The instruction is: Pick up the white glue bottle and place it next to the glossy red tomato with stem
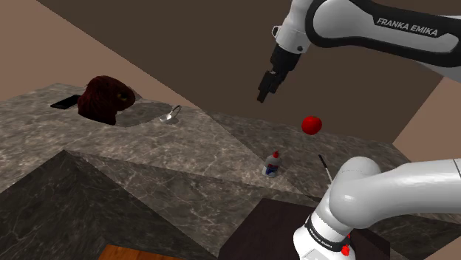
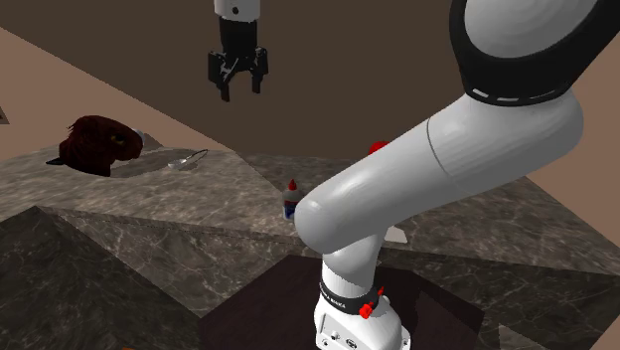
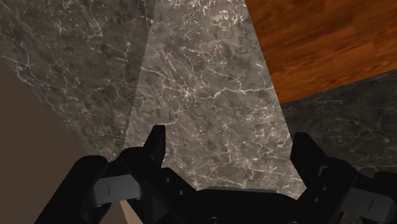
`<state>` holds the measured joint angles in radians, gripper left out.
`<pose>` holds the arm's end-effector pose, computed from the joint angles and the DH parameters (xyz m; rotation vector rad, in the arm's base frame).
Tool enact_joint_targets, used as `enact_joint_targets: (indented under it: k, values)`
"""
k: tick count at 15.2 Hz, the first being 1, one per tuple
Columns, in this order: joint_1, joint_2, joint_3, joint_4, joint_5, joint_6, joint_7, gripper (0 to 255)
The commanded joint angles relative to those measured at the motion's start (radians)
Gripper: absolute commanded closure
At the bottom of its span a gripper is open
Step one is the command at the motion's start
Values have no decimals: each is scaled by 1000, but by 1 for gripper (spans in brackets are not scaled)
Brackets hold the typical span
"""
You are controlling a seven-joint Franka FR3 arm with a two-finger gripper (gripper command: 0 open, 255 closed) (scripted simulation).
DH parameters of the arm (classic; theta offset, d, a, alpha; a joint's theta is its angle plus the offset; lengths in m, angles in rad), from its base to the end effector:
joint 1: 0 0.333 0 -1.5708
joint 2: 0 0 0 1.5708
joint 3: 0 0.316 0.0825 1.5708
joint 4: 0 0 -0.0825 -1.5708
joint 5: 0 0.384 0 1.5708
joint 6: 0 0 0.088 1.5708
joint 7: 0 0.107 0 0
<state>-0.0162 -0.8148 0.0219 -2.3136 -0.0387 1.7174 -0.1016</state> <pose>0.3129 0.0008 0.6344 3.0540 0.1584 0.3307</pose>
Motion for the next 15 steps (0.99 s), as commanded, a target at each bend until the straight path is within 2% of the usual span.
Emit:
enact_joint_targets:
  k: [1,9,15]
  values:
    - [0,0,0,0,0,0,0,0]
    - [58,4,25,-234,-121,107,-176,0]
    - [82,15,30,-412,-239,208,-299,0]
